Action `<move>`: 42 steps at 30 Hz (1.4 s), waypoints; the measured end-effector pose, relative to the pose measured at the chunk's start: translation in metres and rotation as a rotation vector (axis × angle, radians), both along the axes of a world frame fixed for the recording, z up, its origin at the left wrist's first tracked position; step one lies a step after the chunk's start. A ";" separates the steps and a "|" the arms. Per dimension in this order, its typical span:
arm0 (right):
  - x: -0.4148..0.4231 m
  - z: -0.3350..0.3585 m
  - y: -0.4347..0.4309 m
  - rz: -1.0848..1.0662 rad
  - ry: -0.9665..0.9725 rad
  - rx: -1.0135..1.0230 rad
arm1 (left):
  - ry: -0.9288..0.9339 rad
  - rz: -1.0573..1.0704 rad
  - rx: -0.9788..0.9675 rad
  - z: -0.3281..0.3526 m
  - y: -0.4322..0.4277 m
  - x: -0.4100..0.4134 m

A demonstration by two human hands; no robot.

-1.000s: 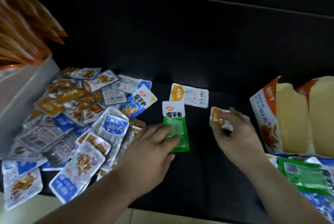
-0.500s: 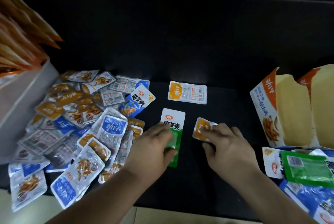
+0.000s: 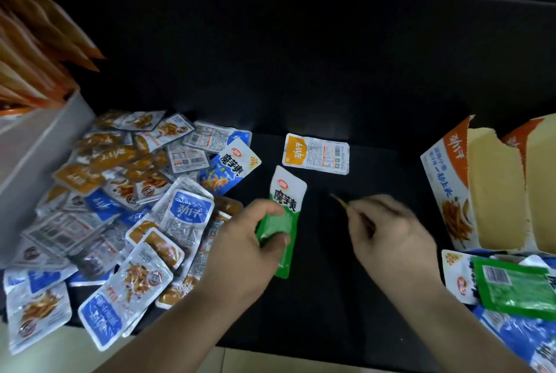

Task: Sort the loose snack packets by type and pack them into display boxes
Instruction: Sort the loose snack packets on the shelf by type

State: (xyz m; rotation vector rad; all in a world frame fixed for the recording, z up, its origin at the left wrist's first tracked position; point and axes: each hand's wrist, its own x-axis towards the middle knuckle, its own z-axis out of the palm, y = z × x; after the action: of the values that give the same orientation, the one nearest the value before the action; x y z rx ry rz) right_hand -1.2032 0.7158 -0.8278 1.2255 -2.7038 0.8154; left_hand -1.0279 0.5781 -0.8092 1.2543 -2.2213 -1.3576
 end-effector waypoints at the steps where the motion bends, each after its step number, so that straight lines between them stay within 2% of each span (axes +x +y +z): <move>1: -0.004 0.003 -0.008 -0.013 0.029 -0.053 | 0.053 0.067 0.049 0.003 -0.002 0.002; 3: -0.010 0.003 -0.037 -0.004 0.055 -0.098 | 0.143 0.157 0.151 0.010 -0.008 0.010; 5: -0.012 -0.008 -0.066 0.088 0.028 -0.041 | 0.178 0.189 0.290 0.013 -0.011 0.020; 9: -0.013 -0.018 -0.099 0.259 -0.278 0.149 | 0.200 0.275 0.344 0.013 -0.020 0.042; 14: 0.001 -0.011 -0.098 0.262 -0.205 0.245 | 0.216 0.360 0.359 0.019 -0.029 0.055; 17: 0.022 -0.012 -0.096 0.278 -0.092 0.271 | 0.258 0.408 0.335 0.023 -0.033 0.063; 19: 0.034 -0.014 -0.100 0.258 -0.086 0.246 | 0.263 0.422 0.340 0.025 -0.034 0.066; 21: 0.045 -0.010 -0.110 0.208 -0.178 0.197 | 0.282 0.438 0.362 0.026 -0.033 0.069; 23: 0.051 -0.002 -0.120 0.175 -0.401 0.097 | 0.299 0.482 0.380 0.026 -0.035 0.073; 25: 0.054 0.011 -0.127 0.141 -0.747 -0.083 | 0.302 0.507 0.359 0.024 -0.038 0.077; 26: 0.052 0.015 -0.128 0.117 -0.830 -0.162 | 0.297 0.512 0.346 0.024 -0.039 0.078; 28: 0.045 0.017 -0.127 0.031 -0.790 -0.232 | 0.292 0.507 0.336 0.023 -0.040 0.079; 31: 0.037 0.012 -0.117 -0.073 -0.706 -0.142 | 0.269 0.497 0.309 0.020 -0.036 0.076; 34: 0.047 0.010 -0.115 -0.012 -0.770 -0.114 | 0.242 0.491 0.249 0.018 -0.033 0.074; 38: 0.073 0.009 -0.124 0.152 -0.897 -0.191 | 0.259 0.499 0.233 0.018 -0.035 0.072; 40: 0.077 0.012 -0.125 0.177 -0.964 -0.226 | 0.286 0.503 0.201 0.017 -0.039 0.071; 42: 0.074 0.016 -0.118 0.144 -0.933 -0.240 | 0.320 0.511 0.186 0.016 -0.039 0.068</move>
State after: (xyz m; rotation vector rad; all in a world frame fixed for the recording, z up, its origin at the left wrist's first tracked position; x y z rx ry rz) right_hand -1.1291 0.5982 -0.8117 1.1818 -2.9789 2.0993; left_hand -0.9603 0.5396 -0.7935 1.4197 -1.4592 -1.4445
